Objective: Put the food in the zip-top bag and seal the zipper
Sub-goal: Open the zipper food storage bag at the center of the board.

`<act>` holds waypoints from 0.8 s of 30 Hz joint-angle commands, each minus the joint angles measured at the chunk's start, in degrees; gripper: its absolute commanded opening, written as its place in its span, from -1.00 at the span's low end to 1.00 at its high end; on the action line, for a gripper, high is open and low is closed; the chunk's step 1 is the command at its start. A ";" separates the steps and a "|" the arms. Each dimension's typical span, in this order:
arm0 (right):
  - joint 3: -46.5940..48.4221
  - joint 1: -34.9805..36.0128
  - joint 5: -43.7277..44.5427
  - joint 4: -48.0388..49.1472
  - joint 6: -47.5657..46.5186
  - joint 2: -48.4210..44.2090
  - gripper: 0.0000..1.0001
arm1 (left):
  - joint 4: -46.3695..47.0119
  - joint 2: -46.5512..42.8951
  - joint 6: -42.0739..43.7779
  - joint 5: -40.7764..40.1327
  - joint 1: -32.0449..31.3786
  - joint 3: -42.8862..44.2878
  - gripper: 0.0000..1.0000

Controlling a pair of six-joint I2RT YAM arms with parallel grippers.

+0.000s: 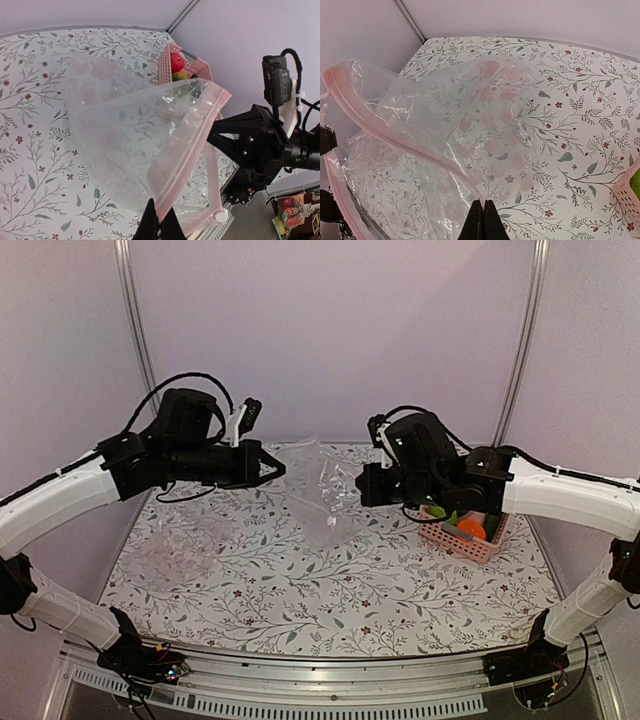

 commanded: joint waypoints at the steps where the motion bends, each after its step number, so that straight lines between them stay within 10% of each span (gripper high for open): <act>1: -1.50 -0.46 -3.72 1.60 4.27 -1.19 -1.00 | -17.82 -0.07 10.75 2.99 0.59 8.95 -1.00; 10: -6.43 -0.49 -12.38 8.44 12.20 2.48 -1.00 | -20.78 6.12 12.53 8.32 0.57 10.17 -1.00; 24: -11.62 -0.40 -3.10 4.85 11.05 -0.69 -0.97 | -15.09 16.23 24.38 13.60 0.70 11.08 -1.00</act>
